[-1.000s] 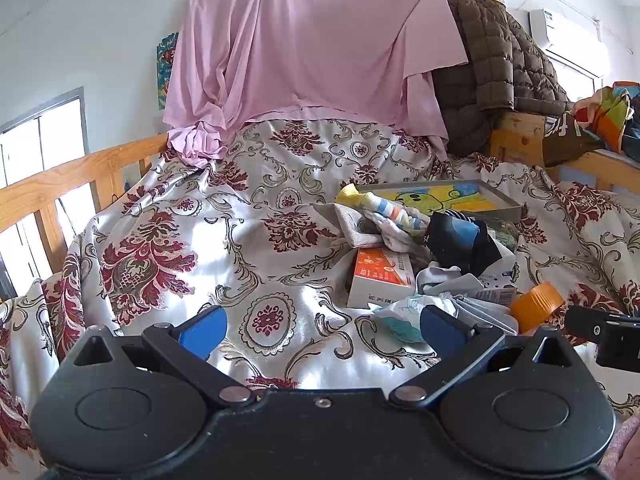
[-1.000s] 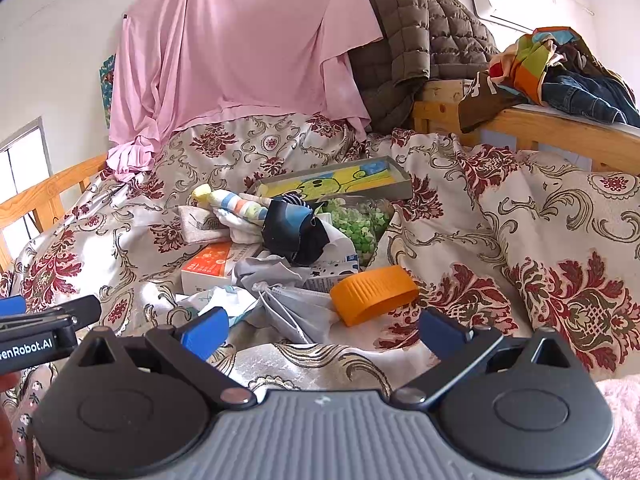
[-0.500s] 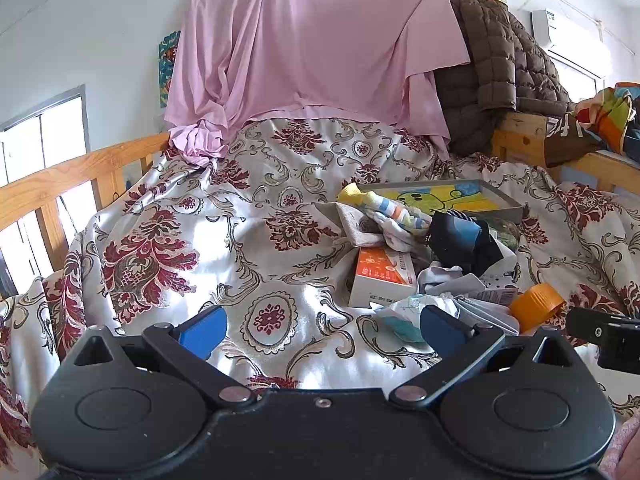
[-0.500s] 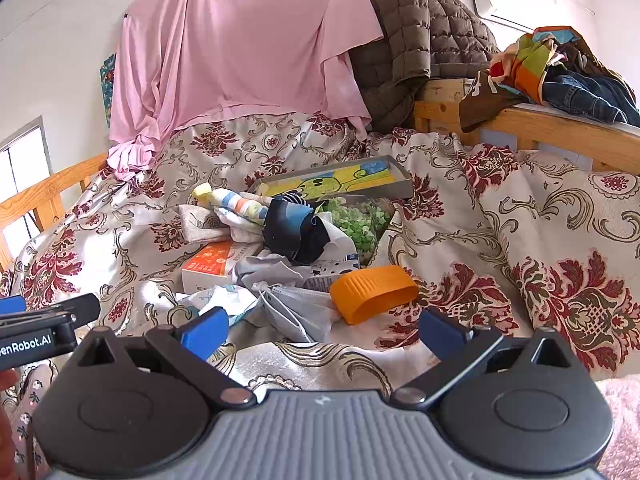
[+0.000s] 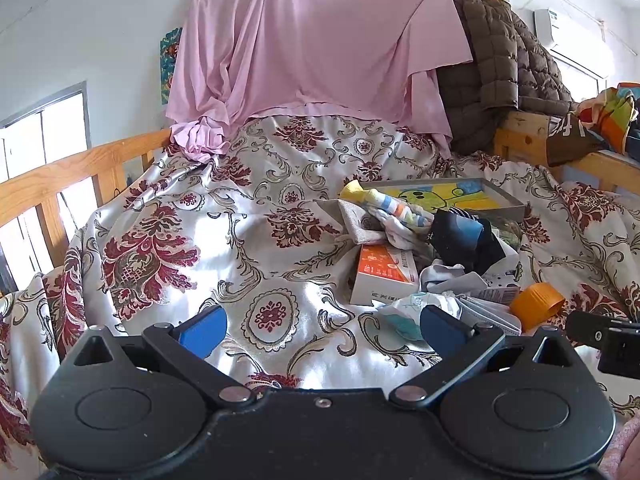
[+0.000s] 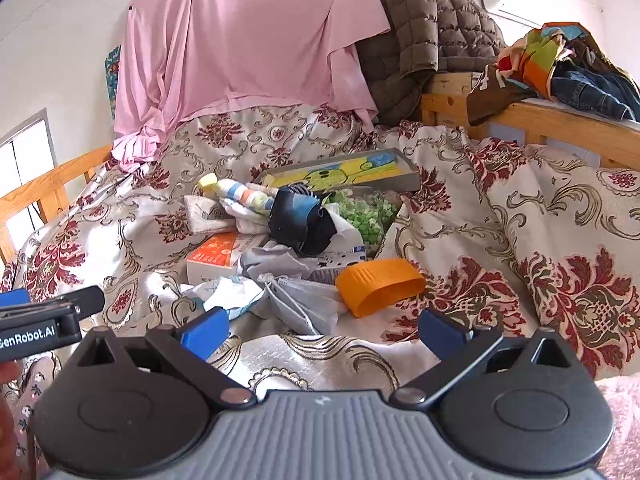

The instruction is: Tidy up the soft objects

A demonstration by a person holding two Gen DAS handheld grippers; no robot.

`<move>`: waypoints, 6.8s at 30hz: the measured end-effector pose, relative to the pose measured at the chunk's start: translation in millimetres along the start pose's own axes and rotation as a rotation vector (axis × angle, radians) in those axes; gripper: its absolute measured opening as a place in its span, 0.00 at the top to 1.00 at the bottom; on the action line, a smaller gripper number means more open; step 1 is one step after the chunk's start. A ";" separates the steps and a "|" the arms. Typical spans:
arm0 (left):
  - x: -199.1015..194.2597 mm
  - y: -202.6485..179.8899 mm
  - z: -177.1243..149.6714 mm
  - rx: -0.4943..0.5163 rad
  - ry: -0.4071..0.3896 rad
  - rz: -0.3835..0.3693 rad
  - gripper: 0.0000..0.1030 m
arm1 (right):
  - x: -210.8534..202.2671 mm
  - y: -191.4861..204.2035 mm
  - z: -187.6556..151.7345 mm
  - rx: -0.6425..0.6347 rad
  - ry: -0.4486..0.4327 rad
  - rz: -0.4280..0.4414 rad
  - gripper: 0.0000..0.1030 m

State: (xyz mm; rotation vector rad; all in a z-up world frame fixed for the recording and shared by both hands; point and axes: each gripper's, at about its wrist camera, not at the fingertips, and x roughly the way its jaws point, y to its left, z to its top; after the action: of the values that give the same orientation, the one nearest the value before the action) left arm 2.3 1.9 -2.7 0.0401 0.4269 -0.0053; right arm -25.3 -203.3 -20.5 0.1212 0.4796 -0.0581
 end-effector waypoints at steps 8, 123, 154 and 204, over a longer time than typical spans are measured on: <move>3.6 -1.4 0.2 -0.003 0.003 0.000 0.01 | -0.3 0.6 3.1 -0.012 0.007 0.004 0.00; 421.7 -114.9 181.4 -0.333 0.227 -0.285 0.56 | 356.1 -119.0 185.6 0.243 0.022 0.158 0.90; 351.0 -124.2 195.8 -0.267 0.109 -0.268 0.01 | 257.2 -131.9 199.9 0.222 -0.132 0.124 0.00; 100.6 -43.0 0.7 -0.023 0.123 -0.156 0.01 | 78.4 -58.7 50.4 0.048 0.135 -0.127 0.00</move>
State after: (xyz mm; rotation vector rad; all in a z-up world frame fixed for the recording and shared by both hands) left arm 93.5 -40.8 -45.3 -0.0161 0.5525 -0.1518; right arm 62.2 -270.2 -18.5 0.1422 0.6208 -0.1873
